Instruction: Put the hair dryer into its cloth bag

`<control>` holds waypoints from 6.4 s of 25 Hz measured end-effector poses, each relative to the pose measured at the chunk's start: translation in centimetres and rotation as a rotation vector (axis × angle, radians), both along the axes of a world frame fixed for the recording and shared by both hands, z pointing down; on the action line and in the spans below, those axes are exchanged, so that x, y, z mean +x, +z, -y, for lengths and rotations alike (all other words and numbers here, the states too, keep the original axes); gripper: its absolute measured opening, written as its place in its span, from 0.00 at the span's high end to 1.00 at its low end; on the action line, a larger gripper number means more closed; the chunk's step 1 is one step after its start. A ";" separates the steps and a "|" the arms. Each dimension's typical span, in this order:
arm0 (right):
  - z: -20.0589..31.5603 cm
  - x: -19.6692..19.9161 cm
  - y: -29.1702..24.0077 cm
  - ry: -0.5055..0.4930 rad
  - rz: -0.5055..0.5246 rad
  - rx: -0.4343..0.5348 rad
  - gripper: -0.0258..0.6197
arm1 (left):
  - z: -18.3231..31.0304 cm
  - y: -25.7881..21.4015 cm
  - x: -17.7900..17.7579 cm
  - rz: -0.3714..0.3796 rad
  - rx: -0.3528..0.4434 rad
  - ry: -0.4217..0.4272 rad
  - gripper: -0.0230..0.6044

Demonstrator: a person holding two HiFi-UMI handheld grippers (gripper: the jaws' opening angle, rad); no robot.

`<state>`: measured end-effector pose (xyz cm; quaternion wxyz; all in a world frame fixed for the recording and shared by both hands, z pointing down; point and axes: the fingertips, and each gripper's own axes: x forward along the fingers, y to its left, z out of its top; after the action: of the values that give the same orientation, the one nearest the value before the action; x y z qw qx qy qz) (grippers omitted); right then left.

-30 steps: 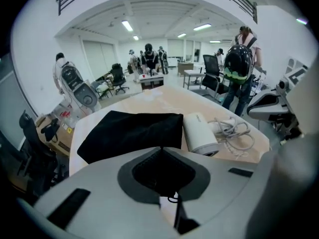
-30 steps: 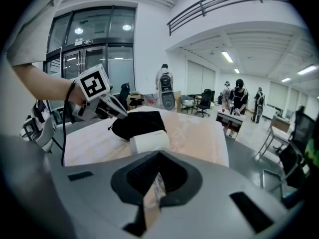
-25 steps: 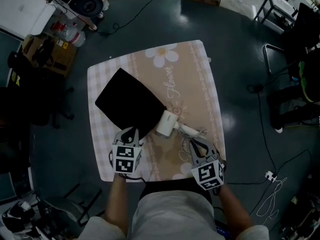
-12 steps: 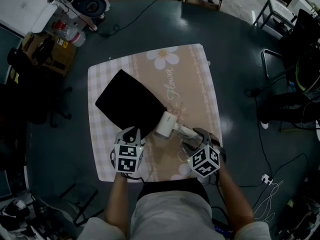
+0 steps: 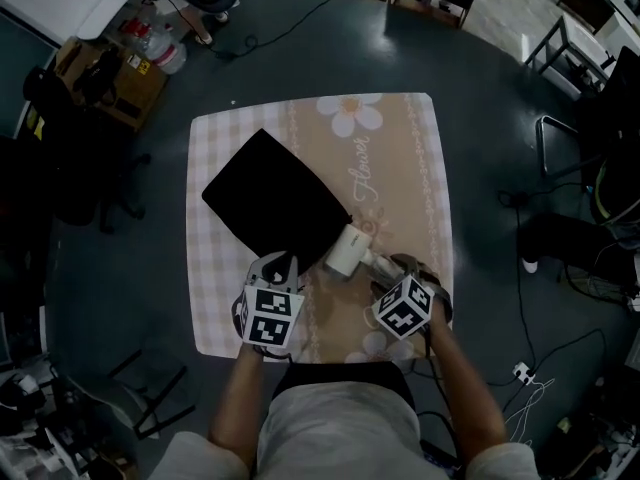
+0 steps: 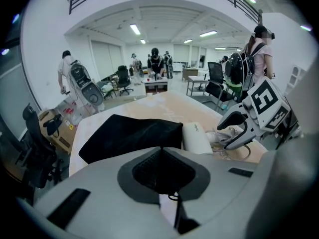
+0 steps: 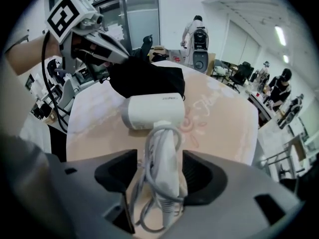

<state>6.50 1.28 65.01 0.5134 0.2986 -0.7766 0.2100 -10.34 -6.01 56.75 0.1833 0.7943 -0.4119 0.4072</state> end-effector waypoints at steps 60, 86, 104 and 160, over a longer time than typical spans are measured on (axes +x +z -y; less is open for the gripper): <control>-2.9 -3.9 -1.0 0.012 0.101 -0.249 0.61 | -2.3 -1.9 2.0 -0.016 0.017 0.102 0.94; 0.0 -5.7 -2.8 0.076 0.129 -0.257 0.61 | -3.9 -2.0 3.7 -0.028 -0.005 0.189 0.94; 0.8 -6.8 -2.6 0.066 0.113 -0.242 0.61 | -4.4 -2.0 3.8 -0.041 -0.002 0.186 0.94; 1.8 -9.0 -1.2 0.082 0.120 -0.273 0.61 | -5.4 -2.0 3.8 -0.083 -0.024 0.202 0.94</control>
<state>-2.48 -0.56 63.82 0.4929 0.2445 -0.7573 0.3517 -6.56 -0.57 54.72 0.1674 0.8457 -0.3169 0.3954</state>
